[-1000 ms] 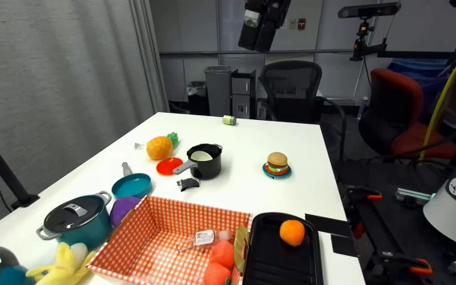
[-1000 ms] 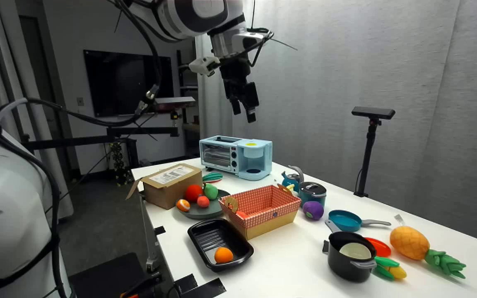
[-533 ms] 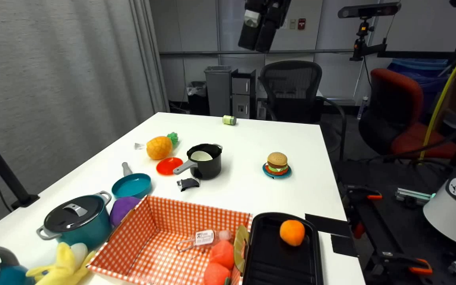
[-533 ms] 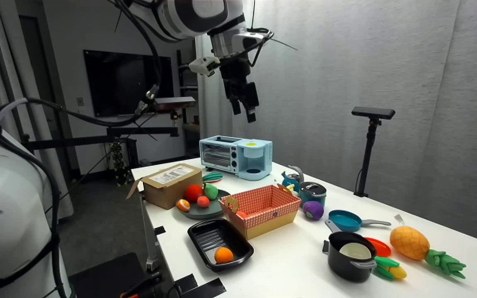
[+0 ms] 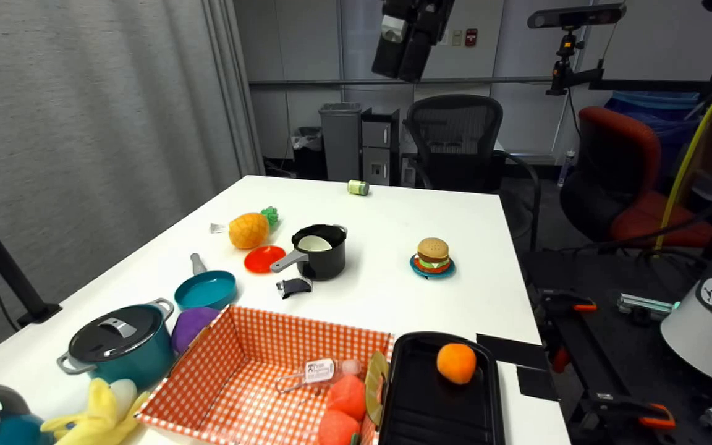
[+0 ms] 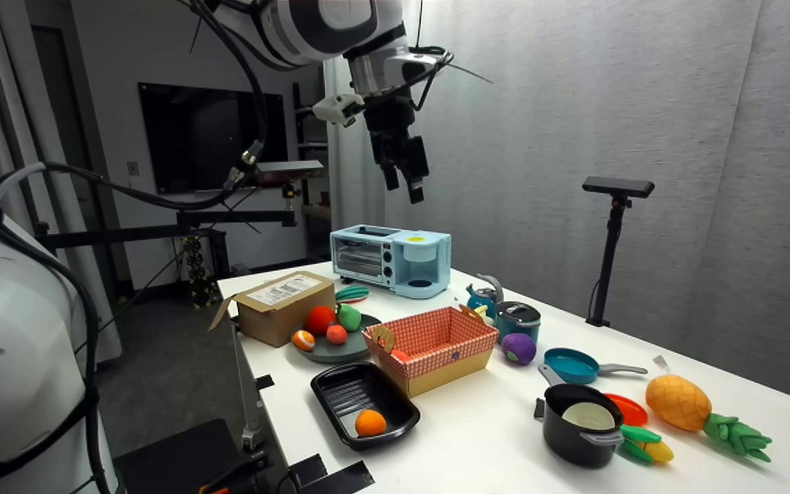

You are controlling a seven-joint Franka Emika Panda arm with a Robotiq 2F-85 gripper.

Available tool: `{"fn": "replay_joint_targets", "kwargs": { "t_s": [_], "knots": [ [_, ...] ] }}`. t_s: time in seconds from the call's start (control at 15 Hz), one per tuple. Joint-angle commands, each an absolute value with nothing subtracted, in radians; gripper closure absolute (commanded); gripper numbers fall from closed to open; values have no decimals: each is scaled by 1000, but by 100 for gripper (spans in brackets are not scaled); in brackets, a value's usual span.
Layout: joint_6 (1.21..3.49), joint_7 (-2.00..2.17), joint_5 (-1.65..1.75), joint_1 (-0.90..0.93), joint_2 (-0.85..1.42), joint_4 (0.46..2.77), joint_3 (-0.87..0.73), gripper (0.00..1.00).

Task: Place the black pot in the box

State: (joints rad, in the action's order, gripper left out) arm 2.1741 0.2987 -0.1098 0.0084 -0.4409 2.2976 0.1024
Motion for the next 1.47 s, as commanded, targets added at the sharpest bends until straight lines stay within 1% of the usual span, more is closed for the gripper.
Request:
{"fn": "replay_joint_targets", "kwargs": {
  "t_s": [0.0,0.87,1.4],
  "knots": [
    [2172,299,-109,10,-440,2296,101,0],
    [2175,295,-109,10,-439,2300,99,0],
    [2203,265,-80,-13,-349,2337,63,0]
  ]
}}
